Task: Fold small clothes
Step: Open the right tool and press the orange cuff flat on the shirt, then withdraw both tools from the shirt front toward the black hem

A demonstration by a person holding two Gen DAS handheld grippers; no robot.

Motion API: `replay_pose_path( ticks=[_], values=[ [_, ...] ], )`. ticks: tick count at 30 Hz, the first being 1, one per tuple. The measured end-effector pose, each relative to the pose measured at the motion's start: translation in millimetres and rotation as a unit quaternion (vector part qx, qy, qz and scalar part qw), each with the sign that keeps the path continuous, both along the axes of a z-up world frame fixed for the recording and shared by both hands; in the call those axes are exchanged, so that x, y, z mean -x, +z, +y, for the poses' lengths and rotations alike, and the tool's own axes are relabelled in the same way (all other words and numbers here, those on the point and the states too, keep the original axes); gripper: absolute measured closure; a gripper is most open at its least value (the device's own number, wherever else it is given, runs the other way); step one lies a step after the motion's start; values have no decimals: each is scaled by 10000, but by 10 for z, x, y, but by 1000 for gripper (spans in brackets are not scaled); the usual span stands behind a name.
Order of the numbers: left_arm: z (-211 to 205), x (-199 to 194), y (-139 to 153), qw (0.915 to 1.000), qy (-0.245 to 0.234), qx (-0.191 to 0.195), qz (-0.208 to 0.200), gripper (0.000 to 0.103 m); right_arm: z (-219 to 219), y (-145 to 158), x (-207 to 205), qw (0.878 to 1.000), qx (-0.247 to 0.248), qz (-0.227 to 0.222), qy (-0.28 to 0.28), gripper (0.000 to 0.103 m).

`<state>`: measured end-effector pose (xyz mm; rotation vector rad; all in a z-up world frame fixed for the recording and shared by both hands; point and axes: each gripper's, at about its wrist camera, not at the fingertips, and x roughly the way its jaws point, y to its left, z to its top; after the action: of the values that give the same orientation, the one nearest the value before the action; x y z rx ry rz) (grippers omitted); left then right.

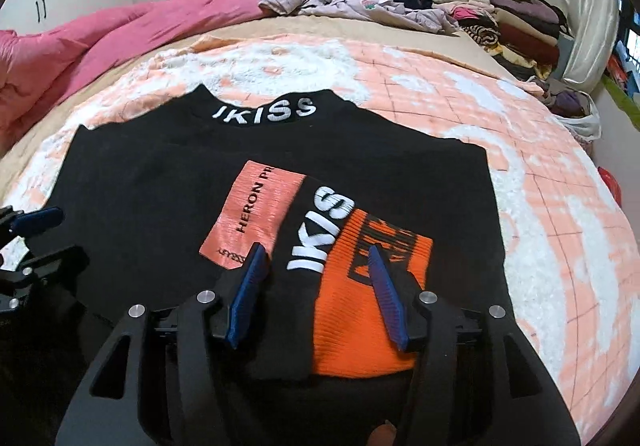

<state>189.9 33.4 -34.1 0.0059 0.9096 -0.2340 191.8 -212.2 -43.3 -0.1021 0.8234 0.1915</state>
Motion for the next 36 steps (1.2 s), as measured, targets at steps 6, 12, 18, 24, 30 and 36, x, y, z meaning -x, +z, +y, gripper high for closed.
replay_pose_path(
  ticks=[6,12,18,24,30,36],
  values=[
    [4,3,20,10000,4,3,-8,38,-169,260,122,9983,-413,-373,-157,37],
    [29,19,97,9999,24,92,-43,38,-271,384,174,9966,-579,-491,-319,18],
    [81,70,225,9997,77,174,-162,37,-307,449,198,9953,-680,-584,-377,10],
    [137,121,349,9992,150,148,-328,19,-300,499,239,9947,-738,-632,-346,9],
    [207,193,445,9986,289,161,-423,11,-295,588,311,9940,-800,-694,-271,8],
    [271,344,529,9979,456,227,-403,10,-268,699,422,9939,-806,-735,-139,5]
  ],
)
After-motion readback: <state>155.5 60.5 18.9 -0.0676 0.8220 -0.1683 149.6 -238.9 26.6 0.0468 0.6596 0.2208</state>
